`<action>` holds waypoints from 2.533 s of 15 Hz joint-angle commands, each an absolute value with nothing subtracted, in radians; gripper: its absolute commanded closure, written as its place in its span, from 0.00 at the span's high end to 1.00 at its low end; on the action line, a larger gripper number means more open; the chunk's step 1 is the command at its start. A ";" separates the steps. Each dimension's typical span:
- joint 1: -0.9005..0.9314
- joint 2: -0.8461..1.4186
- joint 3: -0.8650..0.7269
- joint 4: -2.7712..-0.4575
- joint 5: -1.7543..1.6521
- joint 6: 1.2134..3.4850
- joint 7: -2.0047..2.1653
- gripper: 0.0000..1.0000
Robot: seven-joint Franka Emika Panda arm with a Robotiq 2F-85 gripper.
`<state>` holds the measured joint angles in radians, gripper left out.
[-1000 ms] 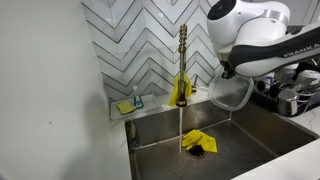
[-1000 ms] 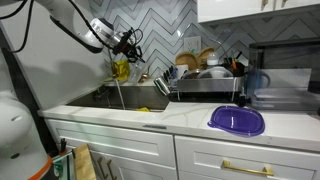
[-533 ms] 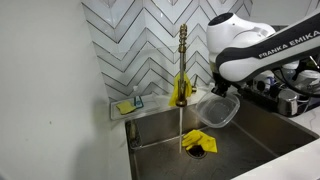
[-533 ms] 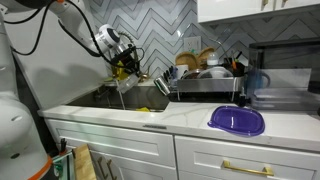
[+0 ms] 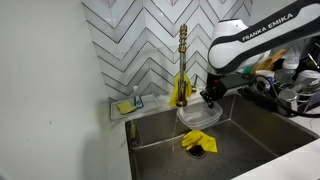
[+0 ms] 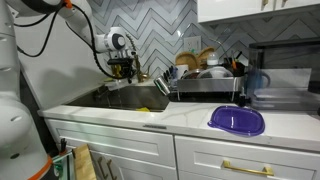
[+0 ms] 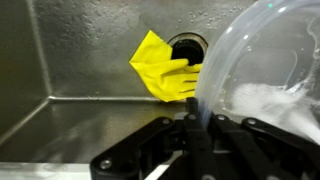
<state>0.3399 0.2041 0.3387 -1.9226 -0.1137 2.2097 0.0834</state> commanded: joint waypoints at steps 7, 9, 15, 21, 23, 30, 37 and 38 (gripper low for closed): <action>0.348 0.134 0.262 -1.950 -0.421 2.082 0.042 0.01; 0.351 0.114 0.262 -1.948 -0.513 2.061 0.022 0.01; 0.362 0.052 0.290 -1.944 -0.781 2.054 -0.024 0.01; 0.367 0.017 0.327 -1.949 -1.085 2.071 -0.010 0.01; 0.371 0.013 0.337 -1.949 -1.198 2.075 0.005 0.01; 0.379 0.015 0.358 -1.961 -1.514 2.017 0.166 0.01; 0.370 0.017 0.359 -1.959 -1.480 2.002 0.238 0.01; 0.366 0.007 0.356 -1.974 -1.486 2.030 0.203 0.01</action>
